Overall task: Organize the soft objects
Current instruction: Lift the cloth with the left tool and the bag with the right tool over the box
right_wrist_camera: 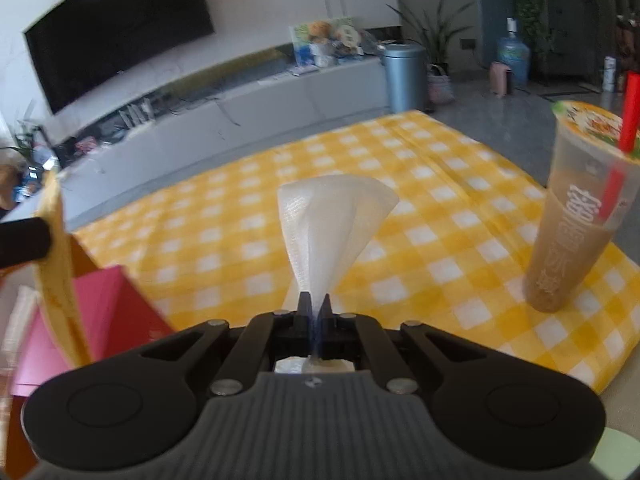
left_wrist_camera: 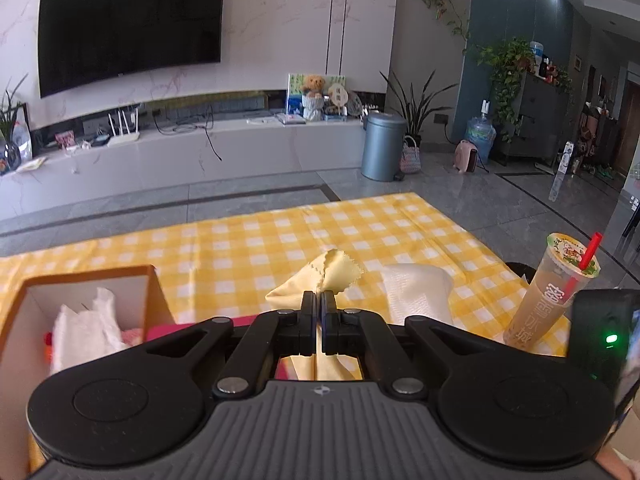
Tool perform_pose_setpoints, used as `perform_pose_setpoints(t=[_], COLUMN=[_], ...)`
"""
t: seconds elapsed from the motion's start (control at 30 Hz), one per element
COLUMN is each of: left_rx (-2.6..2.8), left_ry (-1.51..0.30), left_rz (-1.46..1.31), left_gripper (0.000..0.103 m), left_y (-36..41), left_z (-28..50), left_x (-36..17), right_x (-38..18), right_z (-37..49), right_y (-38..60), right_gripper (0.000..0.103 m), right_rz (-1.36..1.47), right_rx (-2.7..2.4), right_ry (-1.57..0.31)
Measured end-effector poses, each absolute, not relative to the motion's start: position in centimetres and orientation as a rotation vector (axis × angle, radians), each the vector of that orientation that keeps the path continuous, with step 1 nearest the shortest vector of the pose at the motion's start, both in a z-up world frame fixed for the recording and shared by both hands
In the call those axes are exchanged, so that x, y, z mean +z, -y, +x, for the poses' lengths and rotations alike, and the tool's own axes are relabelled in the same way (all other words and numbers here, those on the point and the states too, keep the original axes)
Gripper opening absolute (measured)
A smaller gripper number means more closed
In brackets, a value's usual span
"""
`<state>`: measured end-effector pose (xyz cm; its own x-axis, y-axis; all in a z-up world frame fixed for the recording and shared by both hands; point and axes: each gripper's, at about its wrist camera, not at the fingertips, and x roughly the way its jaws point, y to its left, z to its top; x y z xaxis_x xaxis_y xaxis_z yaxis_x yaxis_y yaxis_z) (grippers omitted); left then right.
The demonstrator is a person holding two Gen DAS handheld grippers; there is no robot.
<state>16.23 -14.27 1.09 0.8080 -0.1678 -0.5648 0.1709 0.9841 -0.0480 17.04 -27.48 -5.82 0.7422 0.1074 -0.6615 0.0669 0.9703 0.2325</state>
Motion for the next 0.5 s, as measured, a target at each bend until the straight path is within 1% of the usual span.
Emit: perform_pose_setpoints(t=[0.07, 0.27, 0.4, 0.5], left_rx=[-0.172, -0.076, 0.029, 0.093], left_ry=[-0.58, -0.509, -0.486, -0.488], left_rz=[0.005, -0.043, -0.068, -0.08], left_gripper=[0.002, 0.002, 0.002, 0.002], left_y=[13.1, 6.5, 1.8, -1.1], left_z=[15.3, 11.8, 10.0, 9.3], left_x=[2.1, 4.5, 4.6, 3.7], right_x=[-4.1, 1.1, 2.6, 2.9], right_z=[15.9, 12.8, 12.3, 12.0], right_y=[26.4, 20.3, 16.3, 13.6], right_gripper=[0.0, 0.0, 0.0, 0.0], right_rz=[0.284, 0.218, 0.213, 0.184], right_rx=[0.085, 0.258, 0.347, 0.391], right_ry=[-0.706, -0.599, -0.594, -0.604])
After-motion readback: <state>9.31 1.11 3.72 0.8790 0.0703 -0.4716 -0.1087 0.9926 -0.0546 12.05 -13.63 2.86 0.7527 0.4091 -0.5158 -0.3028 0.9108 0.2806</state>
